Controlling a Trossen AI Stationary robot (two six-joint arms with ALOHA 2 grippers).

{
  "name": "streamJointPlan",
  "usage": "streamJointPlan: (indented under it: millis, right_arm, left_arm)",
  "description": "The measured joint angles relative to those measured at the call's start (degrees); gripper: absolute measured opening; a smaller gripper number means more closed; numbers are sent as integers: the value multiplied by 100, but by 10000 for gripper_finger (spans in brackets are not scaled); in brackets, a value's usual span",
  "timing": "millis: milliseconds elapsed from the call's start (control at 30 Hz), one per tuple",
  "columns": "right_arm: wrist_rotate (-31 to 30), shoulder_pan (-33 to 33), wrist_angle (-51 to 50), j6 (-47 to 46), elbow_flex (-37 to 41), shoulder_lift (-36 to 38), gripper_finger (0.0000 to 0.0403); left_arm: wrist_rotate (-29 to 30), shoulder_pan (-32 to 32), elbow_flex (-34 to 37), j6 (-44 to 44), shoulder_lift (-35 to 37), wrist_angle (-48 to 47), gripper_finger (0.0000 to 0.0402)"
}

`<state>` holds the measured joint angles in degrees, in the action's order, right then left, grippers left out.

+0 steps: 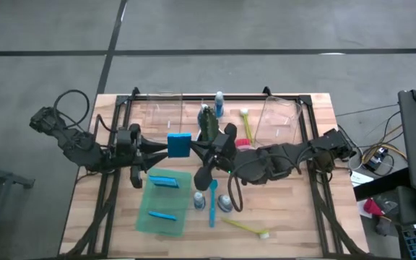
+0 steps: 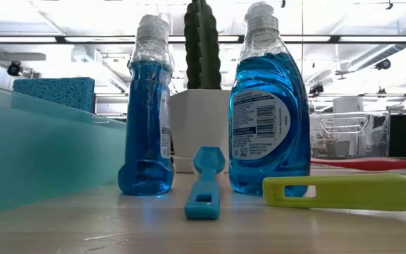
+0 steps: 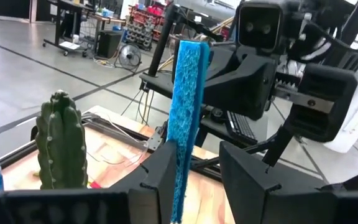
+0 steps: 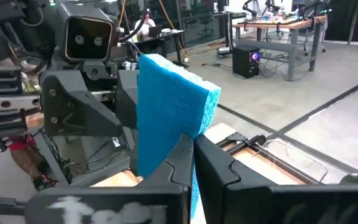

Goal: Pick & Place Kitchen Sink Supplies
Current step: Put the blue sponge wipe into the green bin

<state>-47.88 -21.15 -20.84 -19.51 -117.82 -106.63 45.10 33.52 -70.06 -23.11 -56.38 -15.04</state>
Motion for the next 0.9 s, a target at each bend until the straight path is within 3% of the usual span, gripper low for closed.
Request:
streamJointPlan:
  millis: [467, 900]
  right_arm:
    - [-4, 4, -13, 0, 2, 4, 8]
    - [-2, 16, -9, 1, 4, 9, 8]
  left_arm:
    - [-103, 7, 0, -148, 302, -81, 122]
    - [24, 1, 0, -101, -40, -97, 122]
